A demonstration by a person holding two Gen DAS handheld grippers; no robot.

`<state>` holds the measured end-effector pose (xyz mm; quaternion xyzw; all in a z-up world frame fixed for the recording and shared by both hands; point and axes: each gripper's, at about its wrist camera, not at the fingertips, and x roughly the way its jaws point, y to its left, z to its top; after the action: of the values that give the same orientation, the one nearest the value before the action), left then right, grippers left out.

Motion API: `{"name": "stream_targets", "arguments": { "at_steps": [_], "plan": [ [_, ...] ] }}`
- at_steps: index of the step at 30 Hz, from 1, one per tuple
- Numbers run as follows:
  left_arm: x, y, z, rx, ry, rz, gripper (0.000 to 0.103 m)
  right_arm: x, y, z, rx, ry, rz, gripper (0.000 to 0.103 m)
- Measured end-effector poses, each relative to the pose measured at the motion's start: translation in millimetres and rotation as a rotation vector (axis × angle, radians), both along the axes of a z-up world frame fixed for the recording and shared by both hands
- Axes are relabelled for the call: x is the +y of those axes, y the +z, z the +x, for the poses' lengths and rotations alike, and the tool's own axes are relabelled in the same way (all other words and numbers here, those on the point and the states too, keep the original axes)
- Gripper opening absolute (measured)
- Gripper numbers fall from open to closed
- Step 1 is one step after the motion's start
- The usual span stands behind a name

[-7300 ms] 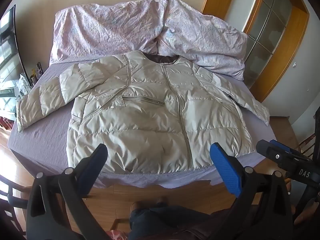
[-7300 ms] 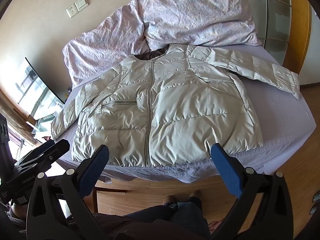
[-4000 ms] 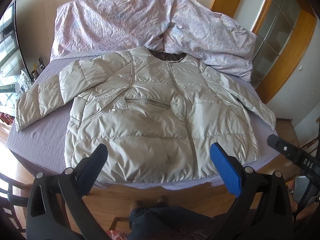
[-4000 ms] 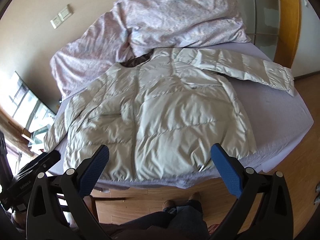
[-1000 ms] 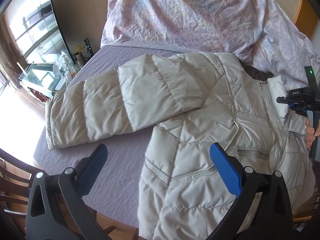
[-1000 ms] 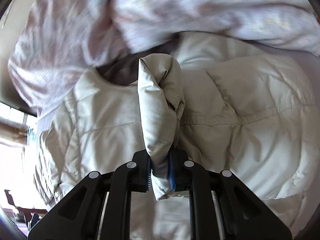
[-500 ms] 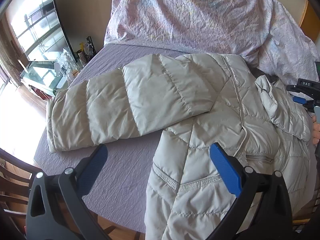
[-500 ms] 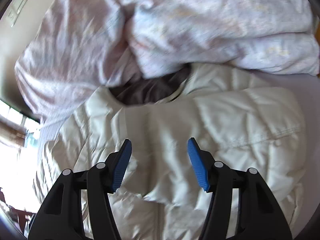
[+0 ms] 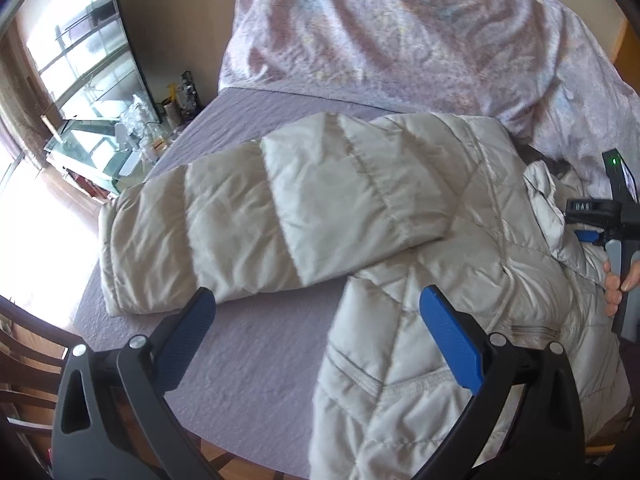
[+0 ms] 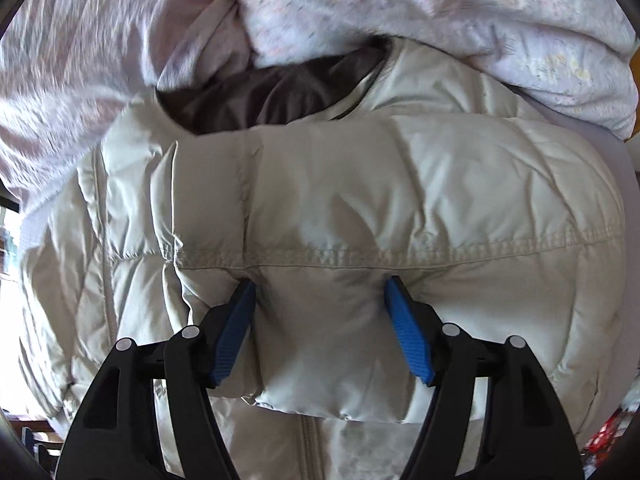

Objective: Fold large clothes
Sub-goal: 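Grasp the other sleeve cuff with the left gripper and lift it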

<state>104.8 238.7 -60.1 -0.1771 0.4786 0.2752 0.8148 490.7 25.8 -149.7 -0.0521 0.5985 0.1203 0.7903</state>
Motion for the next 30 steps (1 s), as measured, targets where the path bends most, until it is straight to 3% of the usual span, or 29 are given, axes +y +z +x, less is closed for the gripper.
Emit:
{"name": "stream_targets", "arguments": {
  "at_steps": [6, 16, 20, 25, 30],
  "plan": [
    [33, -4, -12, 0.013, 0.069, 0.016, 0.101, 22, -11, -2, -0.010, 0.017, -0.080, 0.072],
    [117, -23, -48, 0.065, 0.229, 0.016, 0.101, 29, -19, 2, 0.002, 0.026, -0.066, 0.073],
    [151, -33, -66, 0.102, 0.298, -0.003, 0.101, 32, -19, 3, 0.004, 0.024, -0.069, 0.073],
    [185, -48, -85, 0.087, 0.369, -0.057, 0.101, 32, -18, 6, 0.000, 0.022, -0.066, 0.073],
    [199, -73, -88, 0.052, 0.384, -0.187, 0.080, 32, -16, 4, -0.010, 0.019, -0.060, 0.073]
  ]
}}
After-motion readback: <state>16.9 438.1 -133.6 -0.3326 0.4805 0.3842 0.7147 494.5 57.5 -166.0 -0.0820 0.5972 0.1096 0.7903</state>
